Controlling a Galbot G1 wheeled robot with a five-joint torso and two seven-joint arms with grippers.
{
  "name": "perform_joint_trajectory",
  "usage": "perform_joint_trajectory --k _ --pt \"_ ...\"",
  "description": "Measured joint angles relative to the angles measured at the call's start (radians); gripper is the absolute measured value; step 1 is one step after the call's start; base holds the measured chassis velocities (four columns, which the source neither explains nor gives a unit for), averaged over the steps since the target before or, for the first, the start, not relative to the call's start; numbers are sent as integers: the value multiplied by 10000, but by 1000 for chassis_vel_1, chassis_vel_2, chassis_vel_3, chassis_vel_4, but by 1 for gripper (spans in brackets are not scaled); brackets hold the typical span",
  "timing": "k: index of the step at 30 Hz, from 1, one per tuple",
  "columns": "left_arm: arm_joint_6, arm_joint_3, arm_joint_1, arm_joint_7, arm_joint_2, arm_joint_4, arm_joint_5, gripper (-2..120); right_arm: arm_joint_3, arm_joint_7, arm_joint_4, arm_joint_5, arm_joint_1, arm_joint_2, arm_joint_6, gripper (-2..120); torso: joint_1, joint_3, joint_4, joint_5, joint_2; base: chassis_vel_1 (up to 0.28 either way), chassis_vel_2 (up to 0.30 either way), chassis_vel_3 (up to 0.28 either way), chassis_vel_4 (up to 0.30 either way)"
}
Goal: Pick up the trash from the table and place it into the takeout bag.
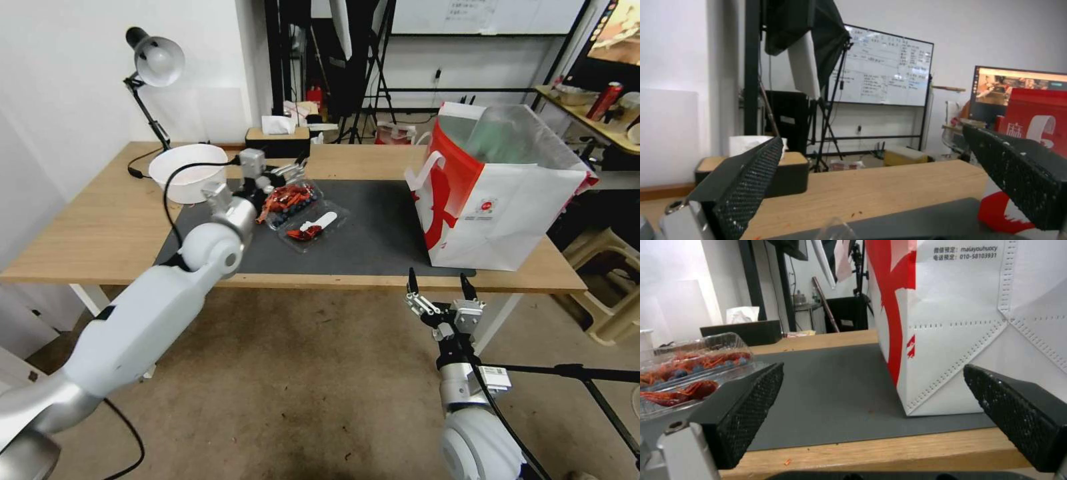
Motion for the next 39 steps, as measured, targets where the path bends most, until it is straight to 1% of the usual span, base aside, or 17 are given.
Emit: perform_joint_trajectory --k 2,4,6,8,10,12,14,16,18,22,24,27,28,30,32,36,39 --pt "90 -337 452 -16 115 -245 209 100 -4 -1 0 -9 -11 19 7 100 0 1 0 -2 -1 0 0 0 0" --pt "90 -337 452 -16 115 -245 209 100 -4 -1 0 -9 -11 19 7 100 0 1 0 -2 -1 0 0 0 0" --pt "141 -1036 1424 -88 307 -783 551 100 -20 -7 -3 -29 -53 11 37 100 0 1 1 -3 -1 0 0 0 0" --pt "148 -1113 1543 -104 328 -840 571 100 -22 -7 -4 -29 -62 4 41 100 0 1 2 -4 0 0 0 0 0" --pt "149 -1466 2014 -159 384 -1075 781 100 -25 -10 -8 -41 -90 -4 64 100 -1 0 2 0 0 0 0 0 0" --pt "140 -1574 2175 -178 390 -1136 882 100 -25 -10 -9 -48 -99 -2 70 100 -1 0 0 0 0 0 0 0 0" --pt "74 -1959 2701 -342 389 -1347 1137 100 -25 -10 -6 -57 -139 1 81 100 0 2 1 -1 -1 0 0 0 0" --pt "61 -2044 2815 -388 385 -1400 1184 100 -25 -10 -3 -58 -148 2 82 100 0 2 1 1 0 0 0 0 0" --pt "-39 -2310 3291 -528 364 -1545 1445 100 -25 -10 9 -64 -189 -2 99 100 -1 2 0 -2 0 0 0 0 0" --pt "-226 -2684 3835 -530 294 -1618 1805 100 -24 -10 10 -76 -214 -5 126 100 0 1 2 -1 0 0 0 0 0" --pt "-290 -2879 4102 -483 250 -1675 1899 100 -21 -11 10 -77 -221 -6 136 100 0 1 0 -1 0 0 0 0 0" --pt "-502 -3480 4940 -76 104 -1810 2160 100 -17 -12 -2 -77 -223 -14 151 100 0 1 1 1 0 0 0 0 0" --pt "-502 -3480 4940 -76 104 -1810 2160 100 -17 -12 -2 -77 -223 -14 151 100 0 1 1 1 0 0 0 0 0" --pt "-727 -4108 5911 388 -99 -1931 2494 100 -22 -17 -31 -77 -210 -8 159 100 0 1 1 1 0 0 0 0 0" --pt "-775 -4216 6111 460 -148 -1957 2556 100 -23 -18 -41 -77 -208 -8 160 100 0 1 2 -1 0 0 0 0 0" --pt "-1115 -4872 7143 792 -529 -2084 2976 100 -53 -23 -91 -77 -159 -20 175 100 -1 1 0 -2 0 0 0 0 0" --pt "-1238 -5107 7449 885 -670 -2122 3135 100 -64 -26 -111 -77 -143 -26 184 100 0 1 2 0 0 0 0 0 0"
